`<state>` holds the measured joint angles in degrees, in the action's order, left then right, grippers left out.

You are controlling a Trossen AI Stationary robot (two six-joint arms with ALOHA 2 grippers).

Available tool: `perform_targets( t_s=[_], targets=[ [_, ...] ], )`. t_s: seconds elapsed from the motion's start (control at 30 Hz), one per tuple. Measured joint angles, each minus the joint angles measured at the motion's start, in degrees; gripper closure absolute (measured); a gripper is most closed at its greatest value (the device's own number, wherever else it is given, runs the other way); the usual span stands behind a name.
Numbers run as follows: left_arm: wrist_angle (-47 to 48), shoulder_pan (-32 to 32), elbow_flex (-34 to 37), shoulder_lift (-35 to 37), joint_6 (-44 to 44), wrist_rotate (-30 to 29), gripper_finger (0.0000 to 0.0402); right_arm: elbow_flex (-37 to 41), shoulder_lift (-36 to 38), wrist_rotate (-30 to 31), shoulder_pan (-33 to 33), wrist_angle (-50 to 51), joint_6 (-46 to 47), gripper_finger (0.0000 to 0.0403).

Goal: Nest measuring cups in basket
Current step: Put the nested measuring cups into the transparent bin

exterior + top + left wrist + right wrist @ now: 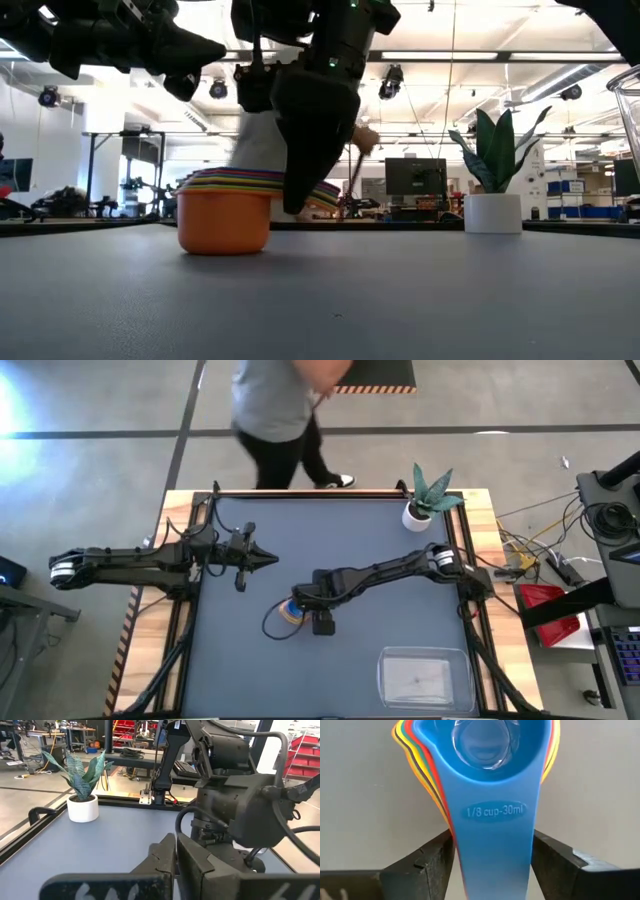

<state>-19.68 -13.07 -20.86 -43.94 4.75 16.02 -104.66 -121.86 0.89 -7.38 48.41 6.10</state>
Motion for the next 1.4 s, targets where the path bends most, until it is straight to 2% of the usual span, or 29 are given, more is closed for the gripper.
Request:
perform_targets(
  t_s=[0.13,0.37,0.53,1.1,1.4],
  targets=[
    [0.0,-0.01,0.0,0.0,0.0,-0.01,0.0402,0.0,0.0,3.96,-0.69,-0.05,-1.44,0.019],
    [-0.01,-0.01,0.0,0.0,0.01,-0.01,0.0402,0.02,-1.79,4.26,-0.98,0.25,-1.71,0.023],
    [0.0,0.0,0.0,0.0,0.03,-0.01,0.0402,0.04,-2.27,4.24,-1.02,0.89,-2.56,0.0283],
    [0.15,-0.01,0.0,0.0,-0.65,-0.01,0.0402,-0.09,-1.58,3.57,-1.19,3.07,-0.96,0.0283],
    [0.17,-0.01,0.0,0.0,-0.72,-0.01,0.0402,-0.09,2.54,3.64,-1.99,2.28,-0.5,0.0283]
  ],
)
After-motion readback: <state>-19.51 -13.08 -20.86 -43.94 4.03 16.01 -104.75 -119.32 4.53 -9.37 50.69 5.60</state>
